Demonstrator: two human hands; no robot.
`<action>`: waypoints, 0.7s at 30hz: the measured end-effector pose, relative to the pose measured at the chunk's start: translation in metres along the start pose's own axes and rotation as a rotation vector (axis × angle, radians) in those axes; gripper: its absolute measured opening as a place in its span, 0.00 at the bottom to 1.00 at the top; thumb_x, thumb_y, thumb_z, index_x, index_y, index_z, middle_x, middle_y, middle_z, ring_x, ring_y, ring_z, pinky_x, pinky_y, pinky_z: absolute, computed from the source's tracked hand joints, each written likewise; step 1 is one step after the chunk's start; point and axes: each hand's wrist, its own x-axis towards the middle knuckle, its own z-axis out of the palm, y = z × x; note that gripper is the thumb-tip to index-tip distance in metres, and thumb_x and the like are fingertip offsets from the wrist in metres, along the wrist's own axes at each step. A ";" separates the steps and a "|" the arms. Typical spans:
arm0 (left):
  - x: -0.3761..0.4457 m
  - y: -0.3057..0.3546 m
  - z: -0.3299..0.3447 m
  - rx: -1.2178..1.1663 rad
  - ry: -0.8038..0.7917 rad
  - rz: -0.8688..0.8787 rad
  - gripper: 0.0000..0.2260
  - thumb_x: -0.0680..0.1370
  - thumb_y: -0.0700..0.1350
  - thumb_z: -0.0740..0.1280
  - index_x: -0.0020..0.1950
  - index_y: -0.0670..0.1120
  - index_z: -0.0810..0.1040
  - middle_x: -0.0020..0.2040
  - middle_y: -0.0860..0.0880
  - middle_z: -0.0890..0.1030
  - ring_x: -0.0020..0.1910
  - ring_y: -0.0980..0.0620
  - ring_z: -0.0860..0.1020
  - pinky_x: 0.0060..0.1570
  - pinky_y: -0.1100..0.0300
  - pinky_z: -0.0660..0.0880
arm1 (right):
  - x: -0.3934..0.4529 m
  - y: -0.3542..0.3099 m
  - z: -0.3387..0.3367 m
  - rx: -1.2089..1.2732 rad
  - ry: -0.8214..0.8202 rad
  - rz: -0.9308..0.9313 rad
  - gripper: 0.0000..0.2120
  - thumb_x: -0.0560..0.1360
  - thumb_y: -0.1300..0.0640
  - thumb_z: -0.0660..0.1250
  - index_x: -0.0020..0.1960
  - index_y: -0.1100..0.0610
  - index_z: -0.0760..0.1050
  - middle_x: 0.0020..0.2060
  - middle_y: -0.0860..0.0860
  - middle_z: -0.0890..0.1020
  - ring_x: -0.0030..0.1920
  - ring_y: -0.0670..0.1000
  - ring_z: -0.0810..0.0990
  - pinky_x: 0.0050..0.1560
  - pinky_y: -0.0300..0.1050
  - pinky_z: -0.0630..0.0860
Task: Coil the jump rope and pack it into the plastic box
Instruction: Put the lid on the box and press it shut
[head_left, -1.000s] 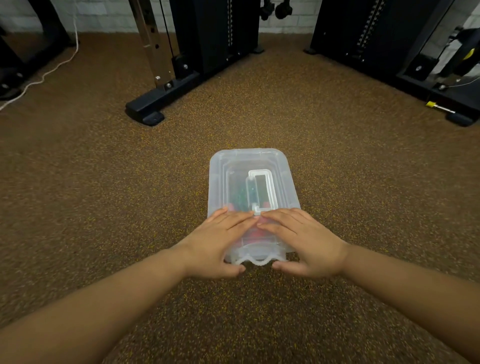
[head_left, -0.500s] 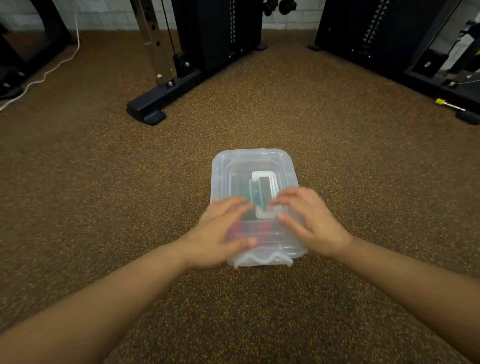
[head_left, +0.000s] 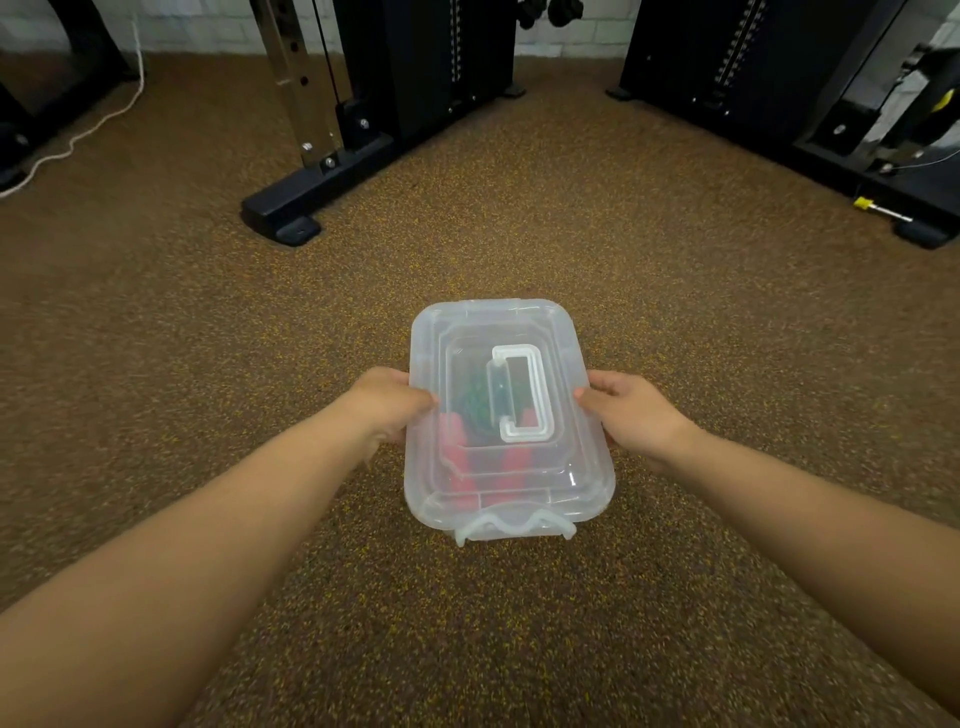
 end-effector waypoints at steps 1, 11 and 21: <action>-0.002 -0.002 -0.002 0.002 -0.028 -0.015 0.05 0.76 0.34 0.65 0.47 0.43 0.78 0.51 0.42 0.83 0.48 0.44 0.82 0.43 0.52 0.80 | -0.004 0.001 -0.001 -0.012 -0.023 -0.002 0.10 0.79 0.56 0.61 0.57 0.49 0.78 0.53 0.49 0.84 0.51 0.49 0.83 0.54 0.49 0.79; 0.012 0.004 -0.003 0.454 0.105 0.275 0.25 0.79 0.48 0.59 0.76 0.47 0.58 0.75 0.46 0.62 0.72 0.45 0.65 0.70 0.49 0.63 | -0.004 -0.016 0.015 -0.719 0.086 -0.391 0.30 0.79 0.47 0.56 0.77 0.50 0.49 0.77 0.52 0.53 0.77 0.55 0.51 0.75 0.53 0.49; 0.068 0.032 0.028 0.940 0.092 0.535 0.24 0.82 0.48 0.51 0.78 0.45 0.53 0.79 0.46 0.54 0.78 0.47 0.50 0.75 0.49 0.46 | 0.040 -0.027 0.057 -1.027 -0.013 -0.496 0.32 0.79 0.38 0.48 0.78 0.49 0.46 0.78 0.54 0.46 0.78 0.57 0.41 0.75 0.54 0.38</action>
